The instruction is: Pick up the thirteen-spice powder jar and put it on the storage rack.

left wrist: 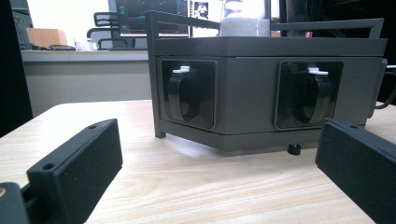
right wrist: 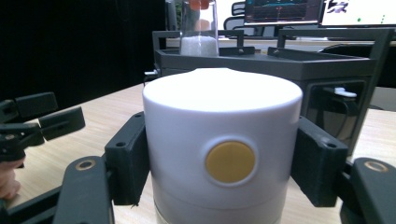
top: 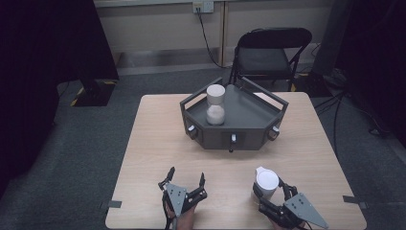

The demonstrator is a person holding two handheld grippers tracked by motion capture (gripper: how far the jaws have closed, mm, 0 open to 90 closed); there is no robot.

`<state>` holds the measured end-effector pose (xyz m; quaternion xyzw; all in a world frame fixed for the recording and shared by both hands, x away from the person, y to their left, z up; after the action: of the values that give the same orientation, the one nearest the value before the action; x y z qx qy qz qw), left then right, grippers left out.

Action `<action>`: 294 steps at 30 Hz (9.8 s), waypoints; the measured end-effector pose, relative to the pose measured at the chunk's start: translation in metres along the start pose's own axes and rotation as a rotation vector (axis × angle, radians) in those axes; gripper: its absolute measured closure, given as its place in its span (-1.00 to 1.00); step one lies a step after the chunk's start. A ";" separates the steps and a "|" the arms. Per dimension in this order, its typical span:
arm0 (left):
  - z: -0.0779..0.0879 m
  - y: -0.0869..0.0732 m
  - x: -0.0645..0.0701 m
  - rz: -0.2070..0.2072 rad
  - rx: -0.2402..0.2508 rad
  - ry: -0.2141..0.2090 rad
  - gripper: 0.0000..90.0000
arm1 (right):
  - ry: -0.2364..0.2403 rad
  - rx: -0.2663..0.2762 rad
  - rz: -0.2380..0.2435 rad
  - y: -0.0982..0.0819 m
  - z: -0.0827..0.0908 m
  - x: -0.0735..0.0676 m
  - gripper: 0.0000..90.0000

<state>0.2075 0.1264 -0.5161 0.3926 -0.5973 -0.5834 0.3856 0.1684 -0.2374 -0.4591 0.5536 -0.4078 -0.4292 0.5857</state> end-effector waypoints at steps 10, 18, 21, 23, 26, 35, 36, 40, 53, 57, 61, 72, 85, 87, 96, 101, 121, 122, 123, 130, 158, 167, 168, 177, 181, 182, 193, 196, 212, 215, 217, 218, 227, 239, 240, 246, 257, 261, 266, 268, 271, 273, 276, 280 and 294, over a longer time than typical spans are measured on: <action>0.000 0.000 0.000 0.000 0.000 0.001 -1.00 | 0.044 0.003 -0.011 0.019 -0.016 0.009 -0.33; 0.000 0.000 0.000 0.000 0.000 0.001 -1.00 | 0.079 0.017 -0.011 0.036 -0.028 0.015 -0.33; 0.000 0.000 0.000 0.000 0.000 0.002 -1.00 | 0.096 0.018 -0.018 0.046 -0.036 0.018 -0.32; 0.000 0.000 0.000 0.000 0.000 0.002 -1.00 | 0.100 0.022 -0.017 0.053 -0.043 0.020 -0.32; 0.000 0.000 0.000 0.000 0.000 0.002 -1.00 | 0.109 0.024 -0.021 0.061 -0.052 0.023 -0.32; 0.000 0.000 0.000 0.000 -0.001 0.005 -1.00 | 0.118 0.027 -0.043 0.087 -0.085 0.031 -0.33; 0.000 0.000 0.000 0.000 -0.001 0.005 -1.00 | 0.116 0.028 -0.044 0.090 -0.088 0.031 -0.32; 0.000 0.000 0.000 0.000 -0.001 0.005 -1.00 | 0.112 0.023 -0.074 0.101 -0.101 0.036 -0.32; 0.000 0.000 0.000 0.000 0.000 0.005 -1.00 | 0.038 0.005 -0.123 0.142 -0.148 0.039 -0.32; 0.000 0.000 0.001 0.000 0.000 0.004 -1.00 | -0.011 0.011 -0.102 0.151 -0.163 0.031 -0.32; 0.000 0.000 0.001 -0.001 0.001 0.005 -1.00 | -0.052 -0.003 -0.078 0.155 -0.176 0.023 -0.33; 0.000 0.000 0.001 0.000 0.000 0.005 -1.00 | -0.106 -0.037 -0.050 0.142 -0.200 0.018 -0.33; 0.000 0.000 0.001 -0.001 0.001 0.008 -1.00 | -0.146 -0.074 -0.028 0.122 -0.219 0.012 -0.33; 0.000 0.000 0.001 -0.001 0.000 0.008 -1.00 | -0.147 -0.071 -0.011 0.118 -0.221 0.012 -0.33; 0.000 0.000 0.001 -0.002 0.000 0.010 -1.00 | -0.146 -0.053 -0.014 0.114 -0.224 0.010 -0.33; 0.000 0.000 0.001 -0.002 -0.001 0.012 -0.99 | -0.131 -0.052 -0.002 0.114 -0.222 0.012 -0.33; 0.000 0.000 0.002 -0.002 -0.001 0.016 -0.99 | -0.022 0.058 -0.174 0.121 -0.212 0.049 -1.00; 0.000 0.000 0.002 -0.002 -0.001 0.018 -0.99 | -0.037 0.055 -0.144 0.121 -0.210 0.049 -1.00; 0.000 0.000 0.002 -0.002 0.000 0.018 -0.99 | -0.041 0.057 -0.122 0.121 -0.208 0.049 -0.99; 0.000 0.000 0.002 -0.002 -0.001 0.018 -0.99 | -0.045 0.074 -0.098 0.115 -0.197 0.048 -0.98; 0.000 0.000 0.002 -0.003 -0.001 0.018 -0.99 | -0.088 0.145 -0.015 0.096 -0.142 0.036 -0.98; 0.000 0.000 0.002 -0.003 -0.001 0.018 -0.99 | -0.113 0.158 -0.020 0.082 -0.127 0.036 -0.98; 0.000 0.000 0.002 -0.003 -0.001 0.019 -0.99 | -0.115 0.158 -0.020 0.081 -0.125 0.036 -0.98; 0.000 0.000 0.002 -0.003 -0.001 0.020 -0.99 | -0.158 0.171 -0.024 0.072 -0.109 0.034 -0.98; 0.000 0.000 0.002 -0.003 -0.001 0.022 -1.00 | -0.176 0.183 -0.025 0.065 -0.101 0.033 -0.98; 0.000 0.000 0.002 -0.003 -0.001 0.022 -1.00 | -0.181 0.185 -0.022 0.063 -0.098 0.033 -0.98; 0.000 0.000 0.002 -0.003 -0.001 0.023 -0.99 | -0.215 0.204 -0.050 0.046 -0.077 0.034 -0.98; 0.000 0.000 0.002 -0.003 -0.001 0.023 -1.00 | -0.234 0.209 -0.052 0.040 -0.071 0.033 -0.98; 0.000 0.000 0.003 -0.003 -0.001 0.024 -1.00 | -0.279 0.180 -0.042 0.004 -0.047 0.025 -0.98; 0.000 0.000 0.003 -0.004 -0.001 0.024 -1.00 | -0.278 0.171 -0.050 -0.003 -0.043 0.024 -0.98; 0.000 0.000 0.003 -0.004 -0.001 0.024 -0.99 | -0.279 0.165 -0.058 -0.007 -0.042 0.023 -0.98; 0.000 0.000 0.003 -0.004 -0.001 0.024 -0.99 | -0.278 0.164 -0.056 -0.008 -0.042 0.022 -0.98; 0.000 0.000 0.003 -0.004 -0.001 0.024 -1.00 | -0.282 0.152 -0.031 -0.018 -0.038 0.016 -0.98; -0.001 0.000 0.003 -0.005 -0.002 0.025 -0.99 | -0.293 0.132 -0.015 -0.038 -0.031 0.008 -0.98; -0.001 0.000 0.003 -0.004 -0.002 0.025 -0.99 | -0.295 0.130 -0.013 -0.039 -0.030 0.007 -0.98; -0.001 0.000 0.003 -0.004 -0.002 0.025 -1.00 | -0.305 0.131 -0.002 -0.044 -0.027 0.004 -0.98; -0.001 0.000 0.003 -0.005 -0.003 0.026 -1.00 | -0.328 0.133 0.005 -0.053 -0.026 0.000 -0.98; 0.000 0.000 0.003 -0.005 -0.002 0.026 -0.99 | -0.351 0.141 0.021 -0.058 -0.026 -0.001 -0.99; 0.000 0.000 0.004 -0.002 0.000 0.031 -1.00 | -0.374 0.131 -0.011 -0.059 -0.026 0.000 -0.99; 0.000 0.000 0.003 -0.002 0.001 0.031 -1.00 | -0.386 0.123 -0.009 -0.058 -0.027 -0.001 -0.99; 0.000 0.000 0.003 -0.002 0.001 0.030 -1.00 | -0.389 0.118 0.000 -0.058 -0.027 -0.002 -0.99; 0.000 0.000 0.003 -0.002 0.000 0.030 -1.00 | -0.391 0.114 -0.004 -0.057 -0.028 -0.002 -0.99; 0.000 0.000 0.003 -0.002 0.001 0.030 -1.00 | -0.395 0.109 -0.006 -0.057 -0.028 -0.002 -0.99; 0.000 0.000 0.003 -0.002 0.000 0.030 -1.00 | -0.393 0.084 -0.001 -0.054 -0.030 -0.002 -0.99; 0.000 0.000 0.003 -0.002 0.000 0.030 -1.00 | -0.401 0.083 -0.002 -0.054 -0.030 -0.003 -0.99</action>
<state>0.2063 0.1234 -0.5163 0.4019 -0.5911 -0.5778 0.3939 0.1936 -0.2268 -0.5146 0.4810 -0.5330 -0.5143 0.4691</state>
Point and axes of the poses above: each handheld gripper's, and its own axes: z roughly backward along the jaws, y roughly out of its top, x roughly to its right, the point moved 6 cm from there along -z, roughly forward along the jaws, and after that the axes turned 10 degrees about -y, right-handed, at the moved point
